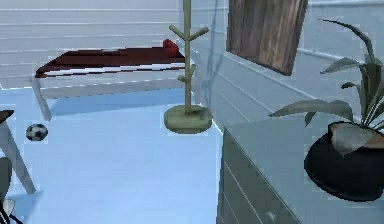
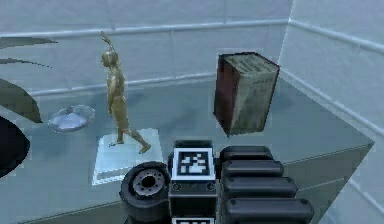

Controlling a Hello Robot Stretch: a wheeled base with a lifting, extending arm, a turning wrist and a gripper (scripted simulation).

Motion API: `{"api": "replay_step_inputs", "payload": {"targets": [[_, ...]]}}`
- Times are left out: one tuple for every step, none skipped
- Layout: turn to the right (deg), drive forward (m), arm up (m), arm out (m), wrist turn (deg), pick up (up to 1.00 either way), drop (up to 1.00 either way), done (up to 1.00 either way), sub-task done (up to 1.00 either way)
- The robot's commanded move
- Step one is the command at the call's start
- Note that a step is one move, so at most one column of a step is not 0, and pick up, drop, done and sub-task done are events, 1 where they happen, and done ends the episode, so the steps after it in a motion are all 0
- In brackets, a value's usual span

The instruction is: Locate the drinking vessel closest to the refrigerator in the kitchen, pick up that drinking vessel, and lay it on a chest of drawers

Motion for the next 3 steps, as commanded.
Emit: {"api": "replay_step_inputs", "payload": {"targets": [[0.0, 0.00, 0.00, 0.28, 0.0, 0.00, 0.00, 0.00, 0.00], [0.0, 0.00, 0.00, 0.00, 45.0, 0.00, 0.00, 0.00, 0.00], [0.0, 0.00, 0.00, 0.00, 45.0, 0.00, 0.00, 0.00, 0.00]]}}
